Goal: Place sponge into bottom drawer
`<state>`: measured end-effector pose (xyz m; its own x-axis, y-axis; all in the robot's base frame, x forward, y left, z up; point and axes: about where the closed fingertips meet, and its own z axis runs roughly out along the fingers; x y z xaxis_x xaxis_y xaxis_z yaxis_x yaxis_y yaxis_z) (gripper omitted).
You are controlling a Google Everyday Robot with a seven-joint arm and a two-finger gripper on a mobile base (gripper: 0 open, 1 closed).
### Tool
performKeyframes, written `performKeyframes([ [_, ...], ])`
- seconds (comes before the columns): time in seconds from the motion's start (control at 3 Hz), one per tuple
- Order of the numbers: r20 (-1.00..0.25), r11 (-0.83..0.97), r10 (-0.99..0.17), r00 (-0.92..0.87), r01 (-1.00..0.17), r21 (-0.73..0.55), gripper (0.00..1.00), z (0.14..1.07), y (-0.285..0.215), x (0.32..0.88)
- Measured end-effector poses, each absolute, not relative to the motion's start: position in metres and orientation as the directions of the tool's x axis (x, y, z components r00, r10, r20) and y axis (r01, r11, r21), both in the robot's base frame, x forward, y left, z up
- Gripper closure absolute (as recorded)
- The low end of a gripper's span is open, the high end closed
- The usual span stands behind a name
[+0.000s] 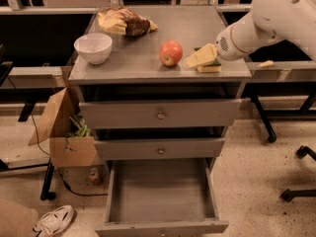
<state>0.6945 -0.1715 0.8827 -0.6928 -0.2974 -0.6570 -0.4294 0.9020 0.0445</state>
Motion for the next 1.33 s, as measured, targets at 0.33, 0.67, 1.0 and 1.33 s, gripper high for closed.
performKeyframes([
  [0.33, -0.666, 0.933, -0.246, -0.704, -0.359, 0.036, 0.0, 0.873, -0.177, 0.721],
  [0.67, -0.673, 0.956, -0.204, -0.711, -0.294, 0.021, 0.0, 0.865, -0.19, 0.746],
  [1.0, -0.664, 0.964, -0.188, -0.724, -0.265, 0.016, 0.0, 0.852, -0.191, 0.766],
  [1.33, -0.648, 0.97, -0.183, -0.739, -0.244, 0.004, 0.18, 0.836, -0.197, 0.781],
])
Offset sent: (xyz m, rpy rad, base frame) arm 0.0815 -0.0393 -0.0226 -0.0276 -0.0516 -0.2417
